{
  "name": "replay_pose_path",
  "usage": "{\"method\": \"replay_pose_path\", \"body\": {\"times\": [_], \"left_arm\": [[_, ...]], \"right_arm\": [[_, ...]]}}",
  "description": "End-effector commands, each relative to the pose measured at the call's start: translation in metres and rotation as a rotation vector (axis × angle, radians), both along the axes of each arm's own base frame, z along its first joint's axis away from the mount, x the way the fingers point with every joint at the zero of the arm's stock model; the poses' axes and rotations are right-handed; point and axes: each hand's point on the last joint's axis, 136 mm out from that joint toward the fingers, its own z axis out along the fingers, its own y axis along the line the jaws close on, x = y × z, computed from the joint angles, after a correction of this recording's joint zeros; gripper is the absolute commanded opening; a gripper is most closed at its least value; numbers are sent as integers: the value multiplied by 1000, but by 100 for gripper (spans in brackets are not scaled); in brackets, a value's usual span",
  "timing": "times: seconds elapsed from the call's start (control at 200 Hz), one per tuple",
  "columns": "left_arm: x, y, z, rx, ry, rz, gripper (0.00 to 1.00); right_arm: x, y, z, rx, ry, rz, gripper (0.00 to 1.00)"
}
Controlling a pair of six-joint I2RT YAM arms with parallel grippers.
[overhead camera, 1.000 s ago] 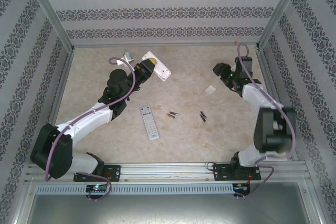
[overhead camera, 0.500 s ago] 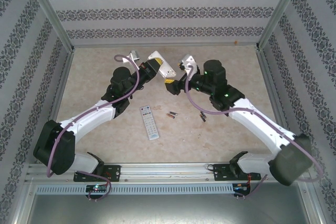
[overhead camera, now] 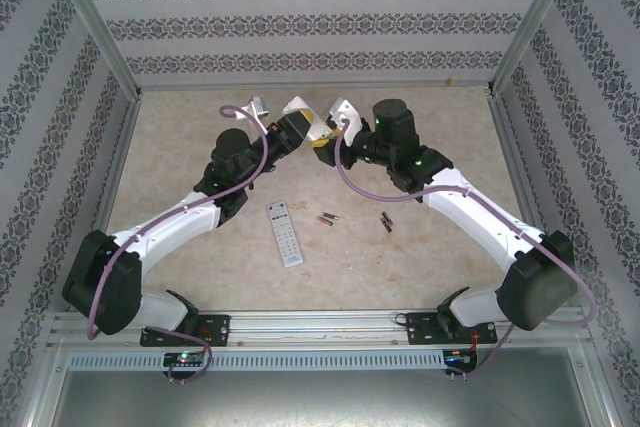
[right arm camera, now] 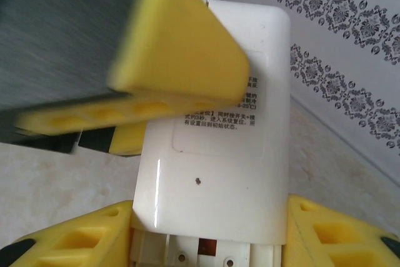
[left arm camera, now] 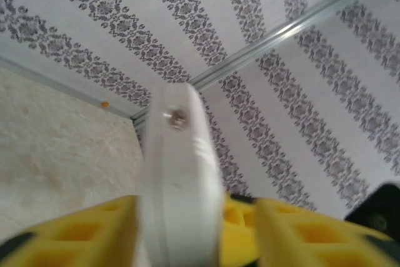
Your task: Load the batteries into the remote control
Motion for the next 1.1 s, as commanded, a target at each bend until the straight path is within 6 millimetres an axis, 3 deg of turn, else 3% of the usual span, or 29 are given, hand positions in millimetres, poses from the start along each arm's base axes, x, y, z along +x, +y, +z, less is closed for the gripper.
{"method": "replay_pose_path", "body": {"times": [0.0, 0.11, 0.2, 0.45, 0.599, 0.769, 0.884, 1.014, 1.099], "left_arm": [[-15, 26, 6, 282, -133, 89, 79], [-26, 66, -17, 658, -117, 199, 88], [-36, 85, -31, 785, -89, 214, 90], [-56, 77, -64, 720, -46, 92, 95], [-59, 74, -80, 682, -20, 68, 100], [-61, 76, -89, 680, -7, 71, 100], [-60, 76, -90, 664, -4, 81, 100], [-59, 76, -93, 656, 10, 84, 100], [-58, 75, -94, 655, 14, 81, 100]], "right_arm": [[15, -17, -24, -168, -113, 78, 42], [26, -30, -88, -537, -178, 180, 40], [37, -45, -135, -778, -86, 232, 39], [41, -45, -214, -921, 90, 391, 40], [42, -47, -248, -954, 149, 431, 44], [48, -52, -271, -994, 160, 426, 62], [56, -52, -274, -1007, 146, 405, 68], [62, -46, -257, -989, 114, 368, 70], [63, -38, -223, -918, 67, 317, 72]]}}
